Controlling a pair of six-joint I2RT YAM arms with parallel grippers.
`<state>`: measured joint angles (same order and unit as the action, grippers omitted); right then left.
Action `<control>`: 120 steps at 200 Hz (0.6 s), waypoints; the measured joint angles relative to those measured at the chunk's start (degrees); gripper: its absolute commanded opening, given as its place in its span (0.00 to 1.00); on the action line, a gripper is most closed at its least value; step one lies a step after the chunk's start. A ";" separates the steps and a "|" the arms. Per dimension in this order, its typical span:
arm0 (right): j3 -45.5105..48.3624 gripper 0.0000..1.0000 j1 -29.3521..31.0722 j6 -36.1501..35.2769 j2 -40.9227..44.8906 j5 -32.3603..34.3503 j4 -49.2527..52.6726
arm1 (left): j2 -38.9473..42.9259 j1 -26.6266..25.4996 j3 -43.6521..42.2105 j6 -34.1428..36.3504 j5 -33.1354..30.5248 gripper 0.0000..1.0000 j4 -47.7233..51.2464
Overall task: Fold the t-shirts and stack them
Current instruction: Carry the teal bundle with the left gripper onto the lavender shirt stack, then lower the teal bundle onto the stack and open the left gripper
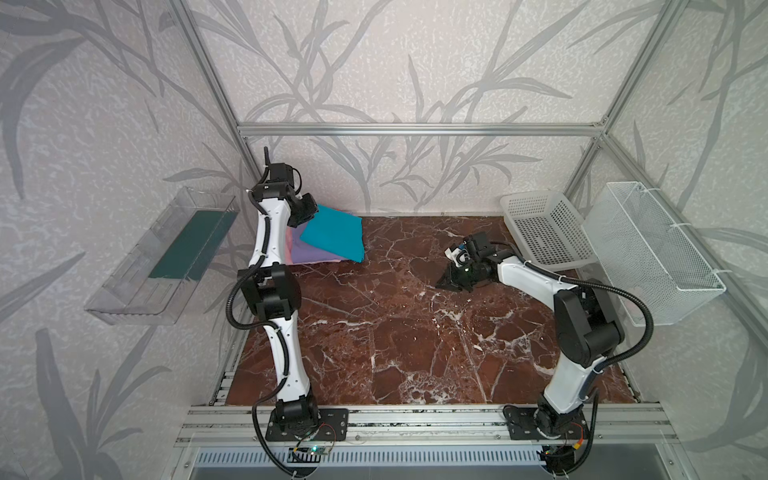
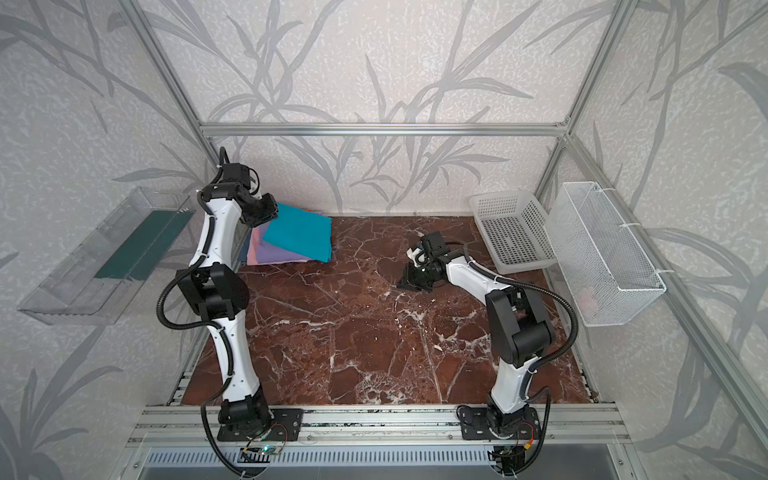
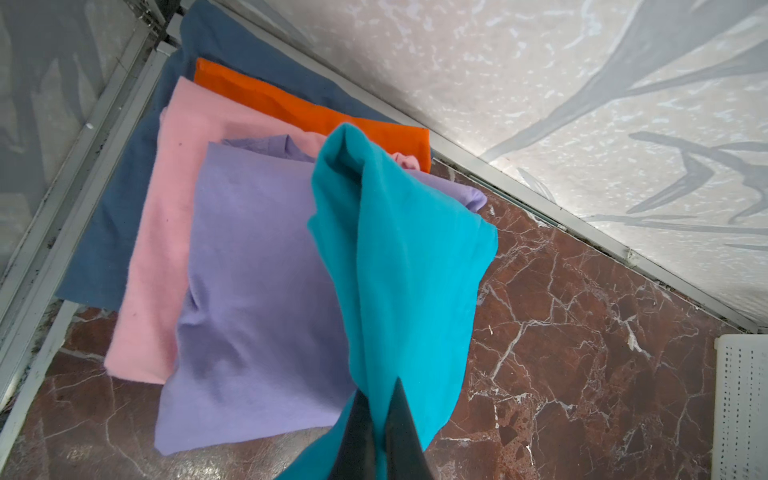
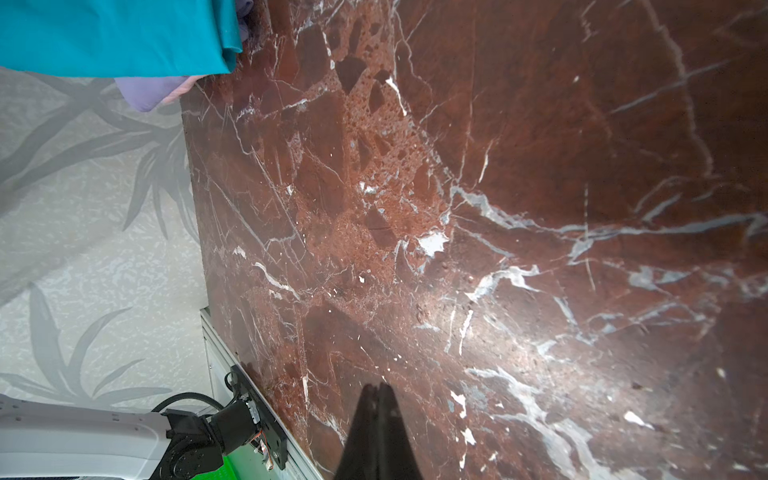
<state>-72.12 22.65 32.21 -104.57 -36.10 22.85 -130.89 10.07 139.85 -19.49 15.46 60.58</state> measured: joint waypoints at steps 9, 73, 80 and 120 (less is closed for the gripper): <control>0.00 0.01 0.00 0.17 -0.26 0.00 -0.28 | 0.00 0.20 -0.59 -0.07 -0.02 0.00 -0.13; 1.03 0.01 0.00 0.72 -0.52 -0.42 -0.85 | 0.28 2.08 -6.25 -1.38 -2.51 0.38 -0.87; 1.16 0.01 0.00 0.72 -0.52 -0.42 -0.87 | 0.28 2.45 -6.49 -1.57 -3.41 0.44 -0.72; 1.66 0.01 0.00 0.74 -0.52 -0.39 -1.20 | 0.28 3.30 -6.51 -2.43 -8.02 0.45 -0.42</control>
<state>-70.46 22.65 32.95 -105.10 -36.49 21.65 -130.61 13.37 133.34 -21.91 7.44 60.16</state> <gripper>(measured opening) 0.045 0.487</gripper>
